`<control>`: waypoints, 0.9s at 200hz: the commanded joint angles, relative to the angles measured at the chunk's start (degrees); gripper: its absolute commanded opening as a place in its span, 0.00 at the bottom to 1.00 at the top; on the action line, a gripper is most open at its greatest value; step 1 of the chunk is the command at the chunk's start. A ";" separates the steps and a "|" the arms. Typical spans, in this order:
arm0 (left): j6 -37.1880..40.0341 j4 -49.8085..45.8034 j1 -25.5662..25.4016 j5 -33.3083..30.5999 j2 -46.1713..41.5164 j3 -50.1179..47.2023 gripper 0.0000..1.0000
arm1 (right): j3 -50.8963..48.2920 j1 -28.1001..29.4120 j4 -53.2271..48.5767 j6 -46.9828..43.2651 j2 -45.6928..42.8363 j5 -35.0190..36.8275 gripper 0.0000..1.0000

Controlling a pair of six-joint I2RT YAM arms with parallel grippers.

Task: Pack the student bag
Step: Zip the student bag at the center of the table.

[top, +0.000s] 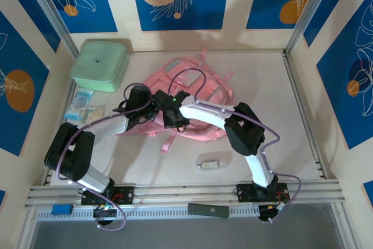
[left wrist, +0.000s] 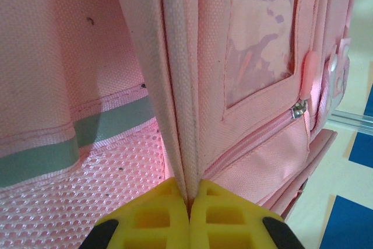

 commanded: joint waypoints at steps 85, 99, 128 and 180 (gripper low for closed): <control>7.02 -1.60 8.17 6.89 8.29 11.66 0.00 | -23.76 -3.30 -6.67 -3.68 -22.47 -3.47 0.00; 8.00 -2.27 8.77 6.89 9.84 14.00 0.00 | -25.85 -5.44 -7.76 -4.05 -25.32 -3.26 0.00; 11.56 -6.05 9.24 8.32 13.08 19.96 0.00 | -23.94 -5.22 -6.56 -8.03 -25.96 -4.29 0.00; 13.50 -3.66 8.81 15.17 8.14 13.38 0.32 | -19.76 -4.94 2.98 -8.47 -21.36 -12.82 0.00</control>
